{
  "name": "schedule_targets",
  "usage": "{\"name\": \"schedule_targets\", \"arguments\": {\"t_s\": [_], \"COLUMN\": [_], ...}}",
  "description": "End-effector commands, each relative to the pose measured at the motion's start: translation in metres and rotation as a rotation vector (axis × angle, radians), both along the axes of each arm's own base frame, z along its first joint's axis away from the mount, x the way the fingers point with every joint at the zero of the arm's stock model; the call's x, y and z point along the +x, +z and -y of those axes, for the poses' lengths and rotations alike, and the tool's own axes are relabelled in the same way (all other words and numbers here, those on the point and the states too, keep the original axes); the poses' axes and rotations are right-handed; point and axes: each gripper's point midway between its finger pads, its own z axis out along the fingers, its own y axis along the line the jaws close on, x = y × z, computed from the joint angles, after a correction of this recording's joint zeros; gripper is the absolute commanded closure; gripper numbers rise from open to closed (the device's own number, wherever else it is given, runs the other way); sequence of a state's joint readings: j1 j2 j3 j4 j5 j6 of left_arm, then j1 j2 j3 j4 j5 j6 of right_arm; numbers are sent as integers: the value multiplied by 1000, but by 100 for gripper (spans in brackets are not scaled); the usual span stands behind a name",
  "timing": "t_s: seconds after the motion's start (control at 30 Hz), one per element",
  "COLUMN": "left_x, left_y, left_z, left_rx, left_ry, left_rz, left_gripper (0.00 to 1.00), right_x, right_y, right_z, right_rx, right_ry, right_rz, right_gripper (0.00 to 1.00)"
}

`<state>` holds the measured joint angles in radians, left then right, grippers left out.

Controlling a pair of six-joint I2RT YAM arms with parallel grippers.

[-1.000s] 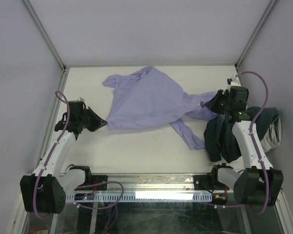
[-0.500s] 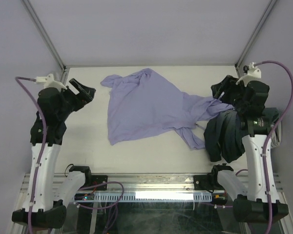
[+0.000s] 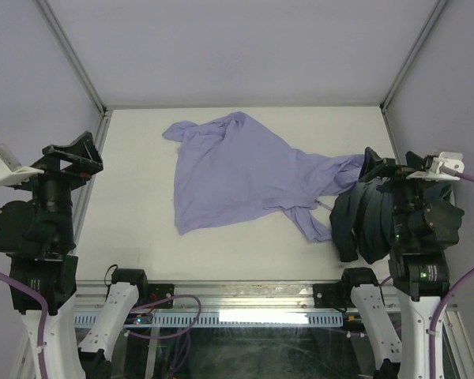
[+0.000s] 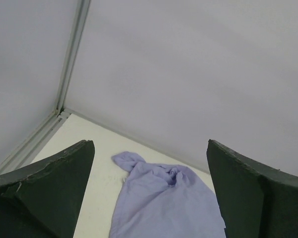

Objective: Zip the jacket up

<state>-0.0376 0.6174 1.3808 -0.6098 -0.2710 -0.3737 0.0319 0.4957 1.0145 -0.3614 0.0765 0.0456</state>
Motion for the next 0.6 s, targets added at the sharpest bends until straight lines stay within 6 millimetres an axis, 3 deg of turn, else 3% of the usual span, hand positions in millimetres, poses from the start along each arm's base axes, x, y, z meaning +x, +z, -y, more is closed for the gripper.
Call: {"name": "schedule_targets", "arguments": {"t_s": [0.0, 0.17, 0.57], "left_x": [3, 10, 26], "left_y": [-16, -28, -36], "left_z": [-17, -12, -5], "left_rx": [-27, -110, -103], "left_ry": [94, 68, 33], "left_rz": [20, 43, 14], "left_gripper": [1, 1, 1], "right_x": [-2, -3, 1], "right_y": [13, 15, 16], "right_z": [6, 1, -4], "right_rx": [-13, 3, -31], "right_ry": [-32, -6, 23], "right_rz": [109, 127, 107], "right_gripper": [1, 0, 1]}}
